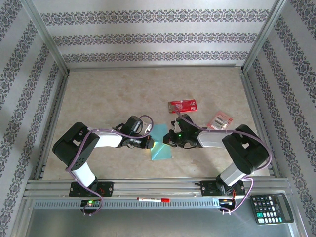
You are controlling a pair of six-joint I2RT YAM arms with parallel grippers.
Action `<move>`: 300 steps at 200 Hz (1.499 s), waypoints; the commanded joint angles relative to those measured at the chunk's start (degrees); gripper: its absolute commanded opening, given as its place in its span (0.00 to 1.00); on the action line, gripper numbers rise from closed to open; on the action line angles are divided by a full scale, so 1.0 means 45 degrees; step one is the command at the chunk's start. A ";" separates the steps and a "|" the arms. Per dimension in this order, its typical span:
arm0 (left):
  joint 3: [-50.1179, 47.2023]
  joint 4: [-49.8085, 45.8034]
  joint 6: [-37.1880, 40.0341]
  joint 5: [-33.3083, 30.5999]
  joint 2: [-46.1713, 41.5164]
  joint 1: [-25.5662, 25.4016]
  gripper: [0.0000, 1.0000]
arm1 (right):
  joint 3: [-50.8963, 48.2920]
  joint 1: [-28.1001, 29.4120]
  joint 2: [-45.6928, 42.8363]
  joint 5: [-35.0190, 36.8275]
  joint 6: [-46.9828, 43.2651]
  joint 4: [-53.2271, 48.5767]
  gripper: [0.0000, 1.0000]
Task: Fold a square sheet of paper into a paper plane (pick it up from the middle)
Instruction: Fold the triangle a second time at the center of the table.
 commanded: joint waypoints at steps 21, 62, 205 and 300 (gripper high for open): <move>-0.0280 -0.1473 0.0094 -0.1106 0.0849 0.0120 0.00 | 0.0585 0.0029 -0.0120 -0.0121 -0.0446 -0.0461 0.00; -0.0324 -0.1425 0.0059 -0.1090 0.0848 0.0123 0.00 | 0.1058 0.0136 0.0936 -0.0210 -0.0616 -0.0182 0.00; -0.0038 -0.1719 -0.0204 -0.1210 0.0049 0.0123 0.06 | 0.0109 -0.0089 0.1888 0.0054 -0.1183 0.0137 0.00; 0.0070 -0.1499 -0.0262 -0.0975 0.0517 0.0121 0.00 | 0.0788 0.0035 -0.0104 -0.0586 -0.0842 -0.0461 0.05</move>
